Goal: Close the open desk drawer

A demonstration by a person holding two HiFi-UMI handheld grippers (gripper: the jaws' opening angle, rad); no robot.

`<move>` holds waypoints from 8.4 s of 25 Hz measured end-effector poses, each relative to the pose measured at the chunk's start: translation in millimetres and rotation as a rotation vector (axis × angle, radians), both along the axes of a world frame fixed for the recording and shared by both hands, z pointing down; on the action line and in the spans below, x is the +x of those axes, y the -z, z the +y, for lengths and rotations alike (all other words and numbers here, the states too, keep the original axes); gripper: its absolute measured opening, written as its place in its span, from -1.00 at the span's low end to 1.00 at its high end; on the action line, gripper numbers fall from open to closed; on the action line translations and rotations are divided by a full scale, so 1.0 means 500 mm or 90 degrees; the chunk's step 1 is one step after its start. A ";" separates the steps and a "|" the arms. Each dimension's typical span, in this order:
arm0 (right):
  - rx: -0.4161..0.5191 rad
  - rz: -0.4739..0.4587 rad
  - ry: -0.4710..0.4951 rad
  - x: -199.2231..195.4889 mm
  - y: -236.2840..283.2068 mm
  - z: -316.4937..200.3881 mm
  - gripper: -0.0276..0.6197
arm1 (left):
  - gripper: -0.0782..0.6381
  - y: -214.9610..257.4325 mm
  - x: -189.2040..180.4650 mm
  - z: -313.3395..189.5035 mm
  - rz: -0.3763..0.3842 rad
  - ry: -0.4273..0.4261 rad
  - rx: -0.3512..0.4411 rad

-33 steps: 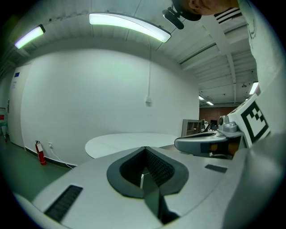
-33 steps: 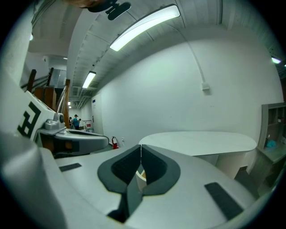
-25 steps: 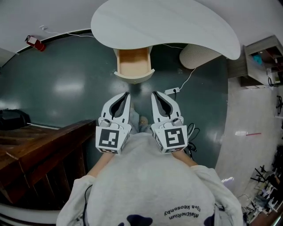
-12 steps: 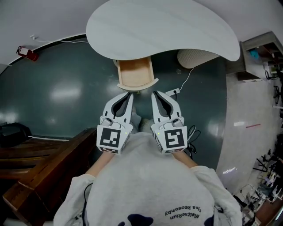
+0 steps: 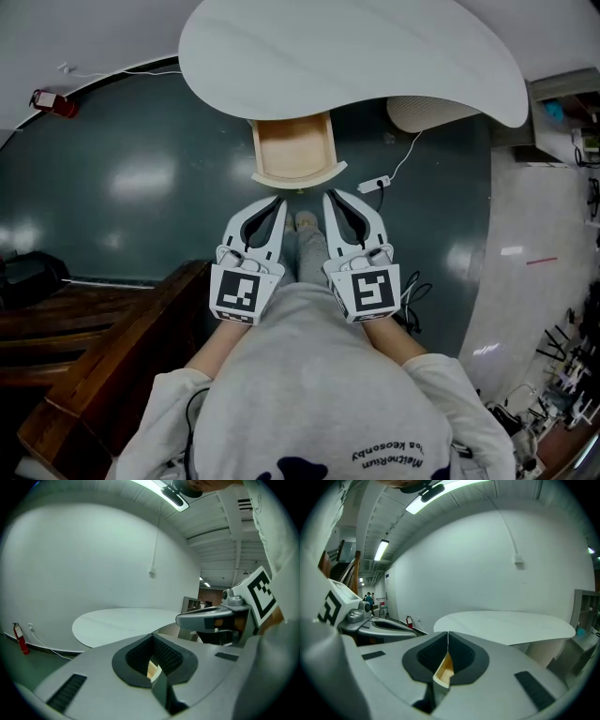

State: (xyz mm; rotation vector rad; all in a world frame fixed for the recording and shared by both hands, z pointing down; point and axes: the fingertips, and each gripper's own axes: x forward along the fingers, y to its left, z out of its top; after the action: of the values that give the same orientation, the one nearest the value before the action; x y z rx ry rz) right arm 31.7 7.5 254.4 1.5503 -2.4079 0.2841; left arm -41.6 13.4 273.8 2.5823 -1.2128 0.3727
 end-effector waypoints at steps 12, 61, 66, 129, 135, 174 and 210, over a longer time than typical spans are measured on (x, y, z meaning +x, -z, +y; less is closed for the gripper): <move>-0.041 0.004 0.032 -0.023 -0.119 -0.030 -0.86 | -0.76 -0.135 0.012 -0.032 -0.008 -0.011 -0.043; -0.243 0.076 0.099 -0.046 -0.529 0.002 -0.86 | -0.76 -0.450 0.017 -0.014 -0.038 -0.033 -0.177; -0.289 0.054 0.094 -0.049 -0.570 0.008 -0.86 | -0.76 -0.472 0.018 -0.012 -0.041 -0.038 -0.188; -0.509 0.051 0.009 -0.052 -0.783 -0.037 -0.57 | -0.76 -0.538 0.024 -0.065 -0.057 -0.032 -0.233; -0.502 0.056 0.011 -0.056 -0.780 -0.063 -0.57 | -0.76 -0.535 0.021 -0.091 -0.057 -0.023 -0.227; -0.464 0.061 -0.006 -0.069 -0.770 -0.238 -0.57 | -0.76 -0.528 0.007 -0.266 -0.043 -0.016 -0.186; -0.408 0.075 0.009 -0.068 -0.754 -0.404 -0.58 | -0.76 -0.516 0.008 -0.433 -0.044 0.010 -0.119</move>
State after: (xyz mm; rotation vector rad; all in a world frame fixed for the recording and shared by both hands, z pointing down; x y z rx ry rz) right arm -2.1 -194.6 631.6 1.2077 -1.9542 0.8370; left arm -37.6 -203.3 531.9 2.4171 -1.1606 0.5486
